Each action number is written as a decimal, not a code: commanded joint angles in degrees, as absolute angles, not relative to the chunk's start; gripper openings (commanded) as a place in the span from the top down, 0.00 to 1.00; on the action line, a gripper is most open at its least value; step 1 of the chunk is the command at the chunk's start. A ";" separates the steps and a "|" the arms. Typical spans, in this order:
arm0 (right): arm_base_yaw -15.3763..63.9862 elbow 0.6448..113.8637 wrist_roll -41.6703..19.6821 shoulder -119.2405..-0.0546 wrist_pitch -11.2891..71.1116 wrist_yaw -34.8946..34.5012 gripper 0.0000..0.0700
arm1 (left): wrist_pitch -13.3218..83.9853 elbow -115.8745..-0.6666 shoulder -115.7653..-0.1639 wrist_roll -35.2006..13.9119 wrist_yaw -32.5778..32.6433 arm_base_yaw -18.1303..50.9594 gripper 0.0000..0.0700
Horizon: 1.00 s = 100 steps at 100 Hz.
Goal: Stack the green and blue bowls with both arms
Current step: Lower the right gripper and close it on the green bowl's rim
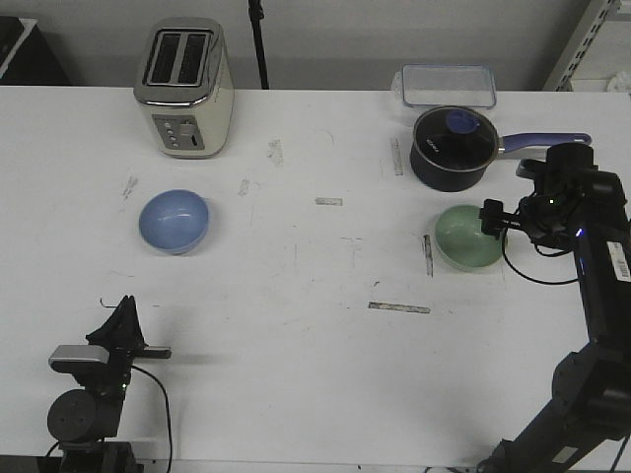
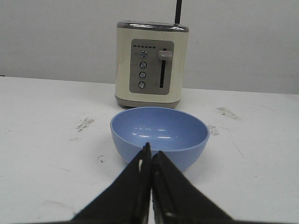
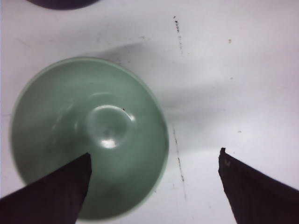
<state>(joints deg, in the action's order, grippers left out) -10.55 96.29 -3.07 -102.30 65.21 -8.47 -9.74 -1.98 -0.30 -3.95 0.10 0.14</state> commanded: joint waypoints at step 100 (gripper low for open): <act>-10.48 90.39 0.34 -108.12 58.43 -9.08 0.51 | -10.39 -1.43 -0.19 -4.12 0.19 0.05 1.00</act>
<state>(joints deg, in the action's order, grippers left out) -10.55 89.65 -0.21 -106.65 58.74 -8.97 -9.74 -1.98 -0.30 -3.95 0.10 0.14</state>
